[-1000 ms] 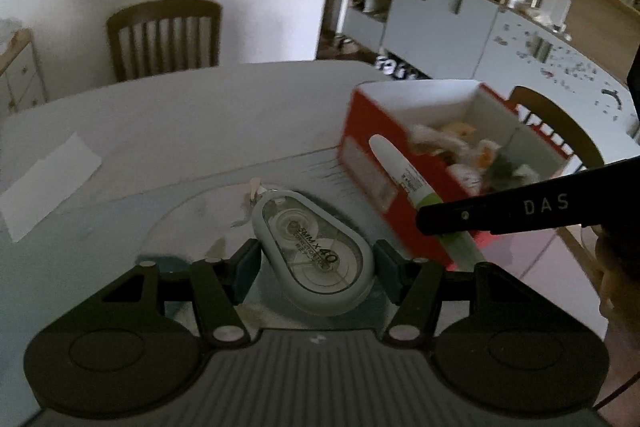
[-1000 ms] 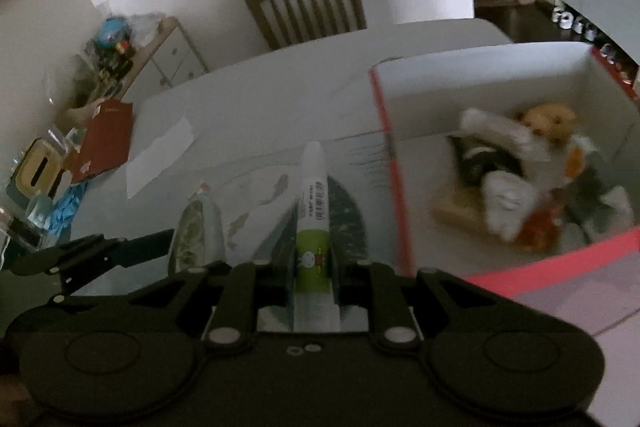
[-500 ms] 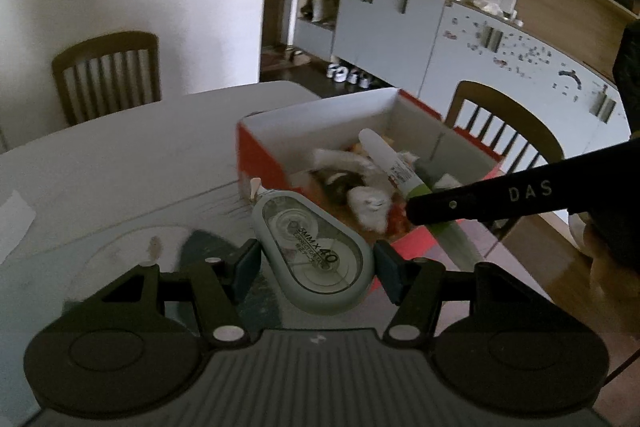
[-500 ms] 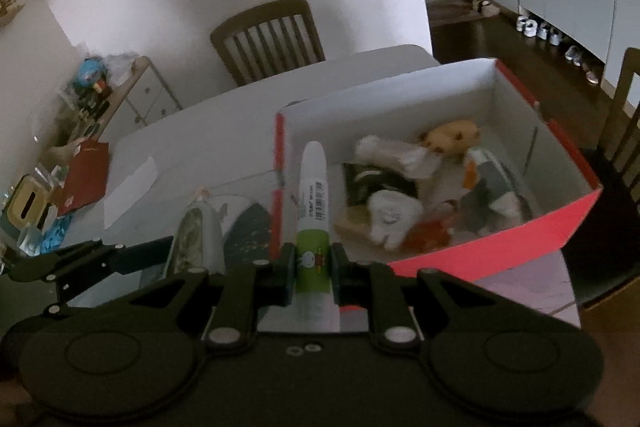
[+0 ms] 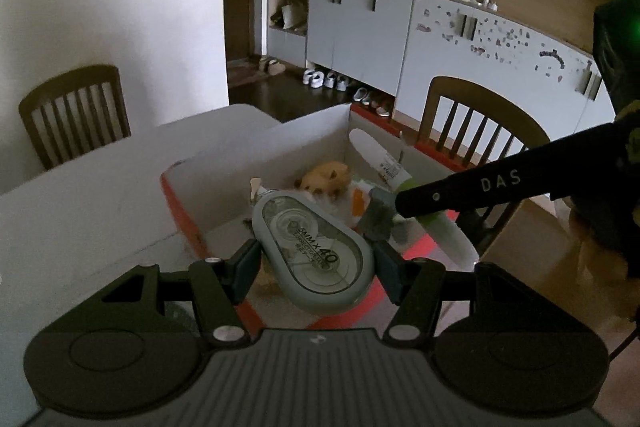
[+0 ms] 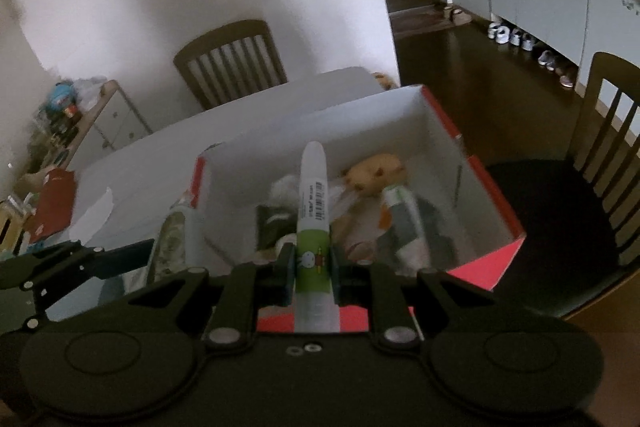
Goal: Organize objects
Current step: 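Carry the correction tape and green-and-white tube over the shoebox, then lower both items into the shoebox and open both tools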
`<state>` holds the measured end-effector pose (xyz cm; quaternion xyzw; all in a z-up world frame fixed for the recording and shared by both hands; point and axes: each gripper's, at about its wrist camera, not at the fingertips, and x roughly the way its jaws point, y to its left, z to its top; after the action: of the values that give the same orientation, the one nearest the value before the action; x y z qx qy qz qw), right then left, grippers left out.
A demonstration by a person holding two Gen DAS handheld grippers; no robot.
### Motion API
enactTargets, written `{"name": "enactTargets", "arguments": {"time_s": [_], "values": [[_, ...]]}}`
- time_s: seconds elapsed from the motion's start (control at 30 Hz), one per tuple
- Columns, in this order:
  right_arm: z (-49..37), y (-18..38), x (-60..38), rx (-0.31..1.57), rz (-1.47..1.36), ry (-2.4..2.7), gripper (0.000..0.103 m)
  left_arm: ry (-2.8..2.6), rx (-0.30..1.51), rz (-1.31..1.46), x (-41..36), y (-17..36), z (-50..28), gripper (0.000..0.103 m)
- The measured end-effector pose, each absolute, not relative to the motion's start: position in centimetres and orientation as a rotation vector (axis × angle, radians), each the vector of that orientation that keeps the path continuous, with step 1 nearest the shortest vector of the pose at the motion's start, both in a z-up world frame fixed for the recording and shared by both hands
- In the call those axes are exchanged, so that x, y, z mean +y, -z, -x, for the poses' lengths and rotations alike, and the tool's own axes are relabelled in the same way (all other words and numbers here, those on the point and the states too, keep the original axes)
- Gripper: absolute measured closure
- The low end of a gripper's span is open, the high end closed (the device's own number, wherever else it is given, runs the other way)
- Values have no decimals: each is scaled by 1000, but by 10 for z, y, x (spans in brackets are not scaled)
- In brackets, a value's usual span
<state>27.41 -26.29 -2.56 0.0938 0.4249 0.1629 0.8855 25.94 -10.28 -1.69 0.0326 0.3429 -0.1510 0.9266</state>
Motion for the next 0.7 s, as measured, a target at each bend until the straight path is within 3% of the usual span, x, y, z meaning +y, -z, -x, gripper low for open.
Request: {"name": "enactTargets", "arguments": {"time_s": [0.3,0.7], "values": [[-318,40,-281,885,-184,-300,86,286,731,-110,-124,30,-308,42],[-350,90,-273,1022,-164,-331,86,296,813,-205,-138,68,-348,42]]}}
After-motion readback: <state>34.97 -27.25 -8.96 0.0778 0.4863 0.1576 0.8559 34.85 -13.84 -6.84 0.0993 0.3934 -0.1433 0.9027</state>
